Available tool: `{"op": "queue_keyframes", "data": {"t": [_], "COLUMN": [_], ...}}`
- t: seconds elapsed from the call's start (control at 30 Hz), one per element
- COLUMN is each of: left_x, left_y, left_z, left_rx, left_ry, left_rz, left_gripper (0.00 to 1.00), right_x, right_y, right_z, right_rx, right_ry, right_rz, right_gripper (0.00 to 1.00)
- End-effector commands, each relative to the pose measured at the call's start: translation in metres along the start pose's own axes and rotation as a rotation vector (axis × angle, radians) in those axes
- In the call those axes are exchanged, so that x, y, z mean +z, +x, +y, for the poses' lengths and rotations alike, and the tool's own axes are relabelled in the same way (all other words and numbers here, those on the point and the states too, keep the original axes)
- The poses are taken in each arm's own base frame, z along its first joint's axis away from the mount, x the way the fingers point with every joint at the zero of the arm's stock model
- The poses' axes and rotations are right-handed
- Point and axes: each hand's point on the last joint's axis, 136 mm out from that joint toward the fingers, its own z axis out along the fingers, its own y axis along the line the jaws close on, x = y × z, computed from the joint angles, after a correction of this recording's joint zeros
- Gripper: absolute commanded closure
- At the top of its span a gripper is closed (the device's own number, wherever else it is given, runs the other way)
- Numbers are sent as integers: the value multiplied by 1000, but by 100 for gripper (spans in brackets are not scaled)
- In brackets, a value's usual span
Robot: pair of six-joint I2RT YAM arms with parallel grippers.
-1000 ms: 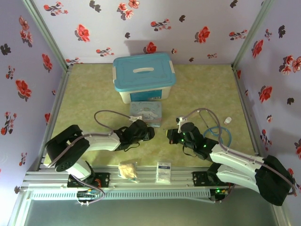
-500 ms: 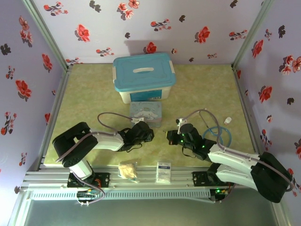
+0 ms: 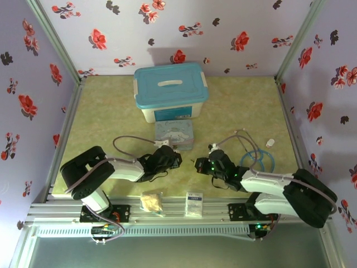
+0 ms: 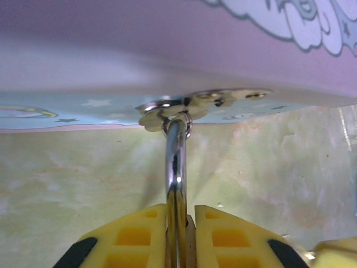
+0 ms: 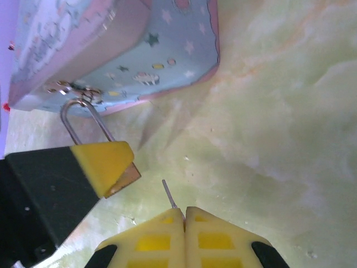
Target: Unlock the padlock with the key
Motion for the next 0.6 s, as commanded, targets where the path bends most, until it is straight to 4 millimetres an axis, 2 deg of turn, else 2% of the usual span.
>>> {"op": "queue_keyframes", "data": {"t": [0.0,0.27,0.57], "left_x": [-9,-19,-23], "left_y": [-14,-25,-30], "left_z": [-21,-33,-33], "left_rx": [-74,-188,-224], "left_ry": [119,227,267], "left_rz": [-52,-97,-128], "left_gripper": [91,91,93], "right_x": [5,19,21], "right_y": [5,12,16], "right_z": [16,30,31], "right_rx": [79,154,162], "right_ry": [-70,-169,-193], "right_rz": [2,14,9], "right_gripper": [100,100,100]}}
